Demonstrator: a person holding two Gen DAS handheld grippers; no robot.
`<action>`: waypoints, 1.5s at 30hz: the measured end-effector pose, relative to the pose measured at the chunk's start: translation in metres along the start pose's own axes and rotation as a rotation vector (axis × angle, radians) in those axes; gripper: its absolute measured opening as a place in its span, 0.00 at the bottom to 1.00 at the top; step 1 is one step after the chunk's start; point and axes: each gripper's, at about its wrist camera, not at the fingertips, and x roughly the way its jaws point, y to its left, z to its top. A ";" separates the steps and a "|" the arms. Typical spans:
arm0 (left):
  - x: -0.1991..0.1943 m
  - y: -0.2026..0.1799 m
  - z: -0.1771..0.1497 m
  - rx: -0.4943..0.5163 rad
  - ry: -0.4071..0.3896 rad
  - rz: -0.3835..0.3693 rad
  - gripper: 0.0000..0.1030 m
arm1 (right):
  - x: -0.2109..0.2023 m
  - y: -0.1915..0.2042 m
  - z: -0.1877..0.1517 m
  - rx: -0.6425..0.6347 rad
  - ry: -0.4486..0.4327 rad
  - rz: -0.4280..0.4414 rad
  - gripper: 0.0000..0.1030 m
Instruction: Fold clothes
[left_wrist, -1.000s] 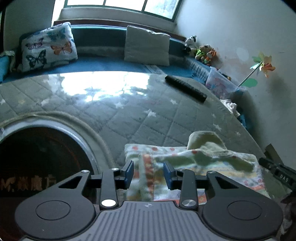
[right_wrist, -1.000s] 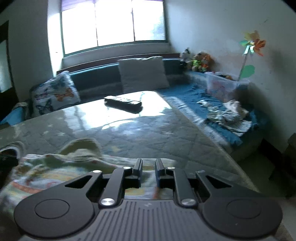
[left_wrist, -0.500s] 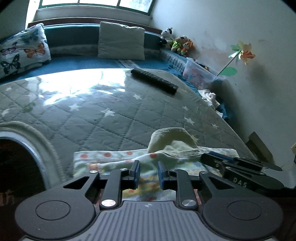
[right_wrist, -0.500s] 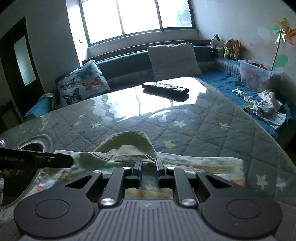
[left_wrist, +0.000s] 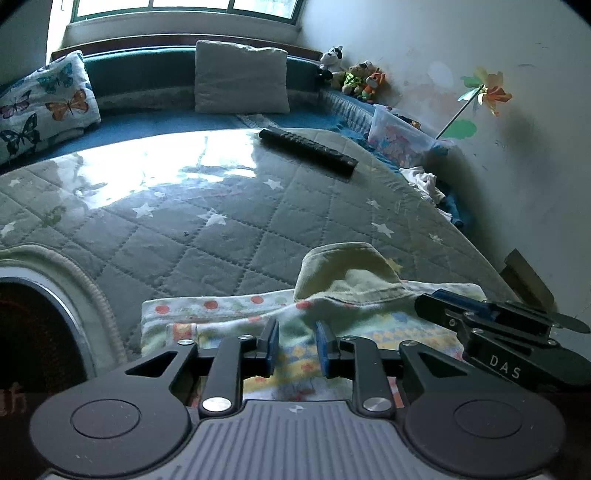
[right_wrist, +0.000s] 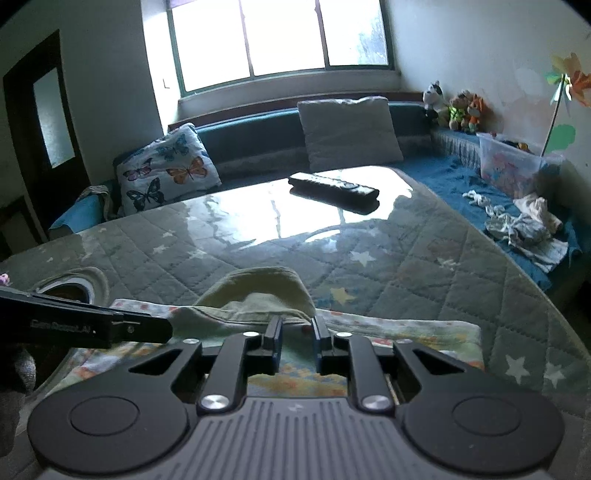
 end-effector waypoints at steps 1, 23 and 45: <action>-0.004 -0.001 -0.002 0.005 -0.004 0.004 0.40 | -0.003 0.002 -0.001 -0.005 -0.003 0.001 0.34; -0.085 -0.007 -0.060 0.052 -0.129 0.067 0.92 | -0.069 0.044 -0.054 -0.060 -0.027 0.010 0.84; -0.151 0.002 -0.129 0.059 -0.243 0.105 1.00 | -0.128 0.079 -0.097 -0.079 -0.129 -0.107 1.00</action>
